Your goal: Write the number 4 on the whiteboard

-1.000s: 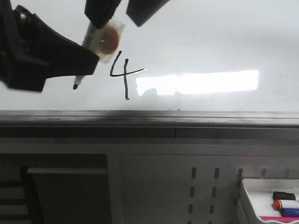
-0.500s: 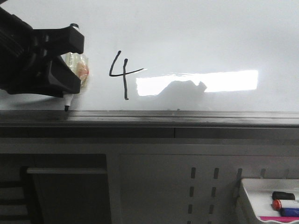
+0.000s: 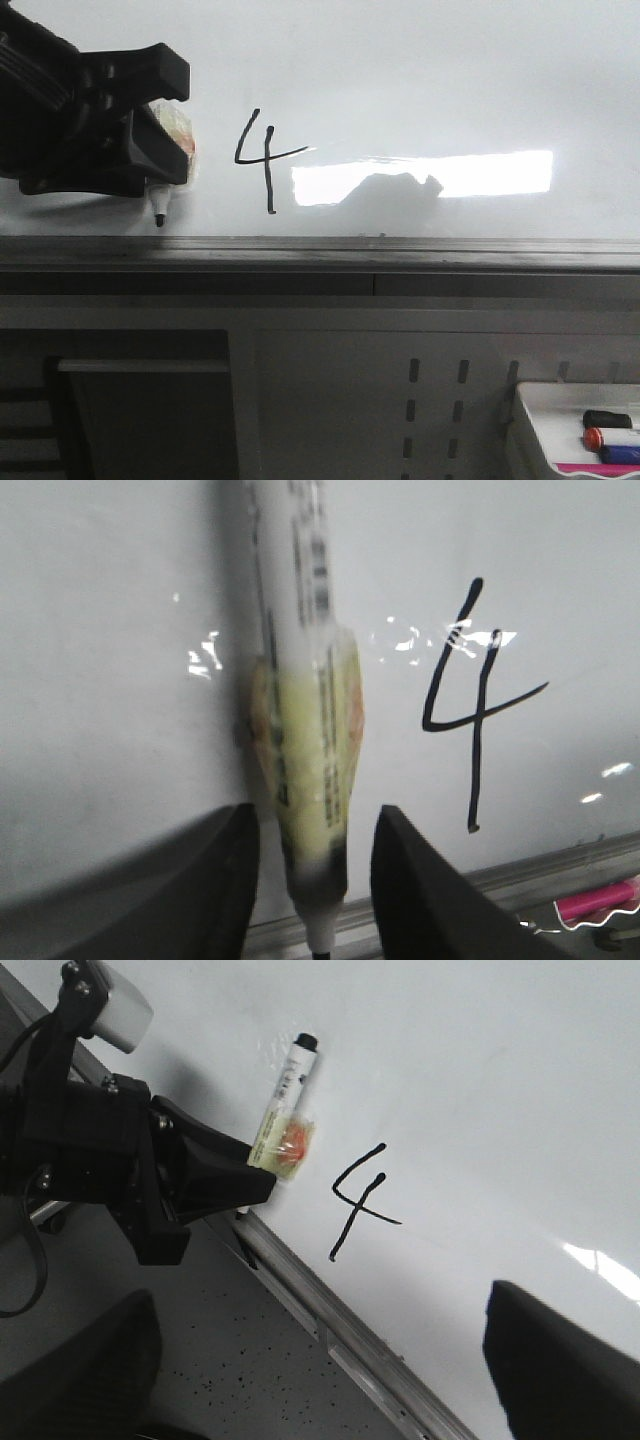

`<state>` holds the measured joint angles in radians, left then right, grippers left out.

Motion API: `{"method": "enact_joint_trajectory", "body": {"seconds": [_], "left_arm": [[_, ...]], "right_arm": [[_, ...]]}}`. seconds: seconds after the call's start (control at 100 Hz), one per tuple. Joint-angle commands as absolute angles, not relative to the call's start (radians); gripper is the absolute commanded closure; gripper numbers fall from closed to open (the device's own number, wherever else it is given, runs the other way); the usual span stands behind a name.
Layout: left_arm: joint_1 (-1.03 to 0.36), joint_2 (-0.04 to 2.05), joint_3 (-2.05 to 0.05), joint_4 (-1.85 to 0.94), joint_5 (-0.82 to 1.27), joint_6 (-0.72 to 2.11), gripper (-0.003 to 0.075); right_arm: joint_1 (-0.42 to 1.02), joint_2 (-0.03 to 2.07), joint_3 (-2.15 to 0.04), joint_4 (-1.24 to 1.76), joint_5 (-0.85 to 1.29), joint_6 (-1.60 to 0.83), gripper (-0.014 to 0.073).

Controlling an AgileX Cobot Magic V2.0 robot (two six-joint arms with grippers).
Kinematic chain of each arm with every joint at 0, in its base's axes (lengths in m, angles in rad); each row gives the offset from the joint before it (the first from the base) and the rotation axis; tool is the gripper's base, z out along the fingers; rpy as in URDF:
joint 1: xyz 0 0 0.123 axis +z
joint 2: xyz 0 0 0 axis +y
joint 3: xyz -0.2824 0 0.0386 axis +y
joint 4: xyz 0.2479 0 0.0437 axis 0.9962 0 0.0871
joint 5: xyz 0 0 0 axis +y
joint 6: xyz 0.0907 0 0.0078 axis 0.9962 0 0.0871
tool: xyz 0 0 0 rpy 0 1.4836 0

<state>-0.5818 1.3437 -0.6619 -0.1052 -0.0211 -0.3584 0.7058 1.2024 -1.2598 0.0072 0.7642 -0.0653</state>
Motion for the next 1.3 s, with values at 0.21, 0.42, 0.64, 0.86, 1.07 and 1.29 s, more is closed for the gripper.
{"method": "enact_joint_trajectory", "body": {"seconds": [0.21,0.42,0.64,0.86,1.07,1.29], "left_arm": [[-0.569,1.270,-0.693,-0.082,-0.072,-0.355,0.0405],[-0.569,1.087,-0.674,0.056,-0.010,-0.354,0.0435],[-0.572,0.799,-0.585,0.183,0.010,-0.354,0.0741],[-0.572,0.538,-0.421,0.326,0.006,-0.354,0.0741],[-0.572,0.359,-0.291,0.326,0.006,-0.354,0.0741],[-0.572,0.322,-0.234,0.326,0.006,-0.354,0.0741]], "right_arm": [[0.699,1.157,-1.287,-0.021,0.737,-0.071,0.0132],[0.699,1.035,-1.170,-0.041,0.667,-0.039,0.0659],[0.699,0.755,-0.859,-0.056,0.427,-0.039,0.0658],[0.699,0.446,-0.521,-0.070,0.296,-0.039,0.0658],[0.699,0.225,-0.345,-0.070,0.316,-0.039,0.0658],[0.699,0.139,-0.291,-0.070,0.326,-0.039,0.0658]]}}
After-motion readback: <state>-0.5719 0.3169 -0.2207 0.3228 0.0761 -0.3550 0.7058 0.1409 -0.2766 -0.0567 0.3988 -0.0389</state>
